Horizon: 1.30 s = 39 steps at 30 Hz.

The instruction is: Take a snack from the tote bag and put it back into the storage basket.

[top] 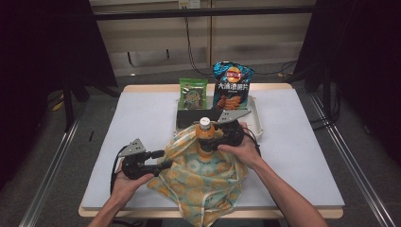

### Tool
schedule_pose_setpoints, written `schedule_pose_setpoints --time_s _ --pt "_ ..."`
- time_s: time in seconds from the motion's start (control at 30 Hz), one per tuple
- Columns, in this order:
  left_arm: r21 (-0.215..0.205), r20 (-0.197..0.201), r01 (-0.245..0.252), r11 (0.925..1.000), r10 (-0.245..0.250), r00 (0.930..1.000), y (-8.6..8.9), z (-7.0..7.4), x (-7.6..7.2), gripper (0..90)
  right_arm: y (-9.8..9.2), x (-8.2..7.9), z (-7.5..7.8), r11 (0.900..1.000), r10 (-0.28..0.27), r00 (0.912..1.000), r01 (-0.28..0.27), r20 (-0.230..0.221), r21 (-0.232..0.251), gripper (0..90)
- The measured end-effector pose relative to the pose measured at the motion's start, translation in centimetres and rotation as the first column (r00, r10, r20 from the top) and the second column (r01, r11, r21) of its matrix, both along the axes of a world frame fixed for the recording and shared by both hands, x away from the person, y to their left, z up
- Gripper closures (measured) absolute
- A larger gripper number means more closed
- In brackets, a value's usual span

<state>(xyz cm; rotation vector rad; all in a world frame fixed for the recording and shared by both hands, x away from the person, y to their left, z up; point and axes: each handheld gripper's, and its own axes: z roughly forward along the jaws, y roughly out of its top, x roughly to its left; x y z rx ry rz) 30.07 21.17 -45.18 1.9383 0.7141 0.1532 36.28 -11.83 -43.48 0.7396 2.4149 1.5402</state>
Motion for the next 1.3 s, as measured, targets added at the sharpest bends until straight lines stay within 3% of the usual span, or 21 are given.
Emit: schedule_pose_setpoints --time_s 0.4,0.73,1.3 --pt "-0.002 0.012 -0.014 0.9999 0.014 0.9998 -0.1 0.1 -0.4 32.1 0.2 -0.2 0.1 1.000 0.009 0.9999 -0.009 -0.013 -0.004 31.3" --pt "-0.002 0.024 -0.015 0.9999 0.015 0.9996 0.0 0.2 -0.5 32.1 0.2 -0.4 0.5 1.000 0.013 0.9998 -0.013 -0.018 0.004 31.3" --pt "-0.002 0.035 -0.014 0.9999 0.014 0.9993 0.0 0.2 -0.6 35.2 -0.3 -1.2 2.4 0.999 0.010 0.9995 -0.009 -0.030 0.041 31.4"
